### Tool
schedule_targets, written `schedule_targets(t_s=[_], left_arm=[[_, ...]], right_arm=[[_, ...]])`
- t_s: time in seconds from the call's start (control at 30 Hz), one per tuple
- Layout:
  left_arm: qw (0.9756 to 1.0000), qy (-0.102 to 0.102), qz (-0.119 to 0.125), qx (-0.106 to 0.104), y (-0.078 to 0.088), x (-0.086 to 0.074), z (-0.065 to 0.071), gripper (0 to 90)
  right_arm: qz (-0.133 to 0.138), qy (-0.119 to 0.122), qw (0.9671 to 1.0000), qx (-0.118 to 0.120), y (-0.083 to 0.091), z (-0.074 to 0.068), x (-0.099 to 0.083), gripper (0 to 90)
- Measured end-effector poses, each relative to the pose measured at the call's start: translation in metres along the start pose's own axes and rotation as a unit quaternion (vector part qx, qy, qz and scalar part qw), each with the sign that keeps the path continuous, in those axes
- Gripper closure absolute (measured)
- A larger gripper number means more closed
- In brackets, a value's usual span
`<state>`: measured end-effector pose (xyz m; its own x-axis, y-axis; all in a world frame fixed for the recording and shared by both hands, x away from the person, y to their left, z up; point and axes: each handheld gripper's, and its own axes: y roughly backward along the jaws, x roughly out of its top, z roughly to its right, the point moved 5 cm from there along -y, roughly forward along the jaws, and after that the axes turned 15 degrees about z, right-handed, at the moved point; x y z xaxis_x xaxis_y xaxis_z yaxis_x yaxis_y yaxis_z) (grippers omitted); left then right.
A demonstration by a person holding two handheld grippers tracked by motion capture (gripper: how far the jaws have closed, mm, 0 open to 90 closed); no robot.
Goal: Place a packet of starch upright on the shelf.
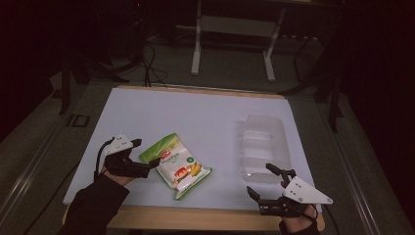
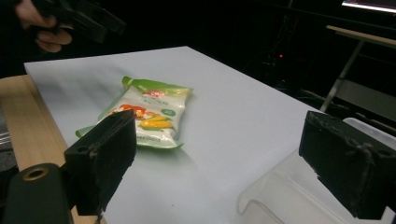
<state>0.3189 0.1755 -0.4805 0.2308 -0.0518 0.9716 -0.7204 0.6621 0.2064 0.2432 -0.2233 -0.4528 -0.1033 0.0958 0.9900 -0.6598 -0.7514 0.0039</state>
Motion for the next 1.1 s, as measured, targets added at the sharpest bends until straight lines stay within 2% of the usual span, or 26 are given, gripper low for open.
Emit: schedule_targets(t_s=[0.07, 0.23, 0.33, 0.47, 0.57, 0.83, 0.97, 1.1], left_arm=[[0.9999, 0.008, -0.001, 0.008, -0.003, -0.004, -0.007, 5.2], [0.9994, 0.033, -0.008, 0.011, -0.012, -0.014, -0.02, 7.6], [0.9989, 0.037, -0.024, 0.014, -0.018, -0.022, -0.025, 7.6], [0.9972, 0.043, -0.058, 0.02, -0.029, -0.037, -0.031, 4.4], [0.9959, 0.049, -0.074, 0.018, -0.035, -0.046, -0.033, 2.6], [0.9936, 0.055, -0.095, 0.026, -0.046, -0.059, -0.044, 2.7], [0.9918, 0.065, -0.104, 0.037, -0.048, -0.066, -0.05, 2.7], [0.9901, 0.079, -0.112, 0.033, -0.05, -0.072, -0.052, 2.7]], right_arm=[[-0.002, -0.001, 1.0, 0.001, 0.0, 0.0, -0.001, 11.1], [-0.005, -0.001, 1.0, 0.005, -0.001, -0.001, -0.002, 11.1], [-0.009, -0.002, 0.9999, 0.007, -0.002, -0.002, -0.003, 11.1], [-0.013, -0.003, 0.9999, 0.01, -0.002, -0.002, -0.005, 11.1], [-0.014, -0.003, 0.9999, 0.01, -0.002, -0.002, -0.005, 11.1], [-0.018, -0.005, 0.9997, 0.014, -0.003, -0.003, -0.007, 11.1], [-0.02, -0.003, 0.9997, 0.016, -0.003, -0.003, -0.008, 11.1], [-0.022, -0.005, 0.9996, 0.017, -0.004, -0.003, -0.009, 11.1]])
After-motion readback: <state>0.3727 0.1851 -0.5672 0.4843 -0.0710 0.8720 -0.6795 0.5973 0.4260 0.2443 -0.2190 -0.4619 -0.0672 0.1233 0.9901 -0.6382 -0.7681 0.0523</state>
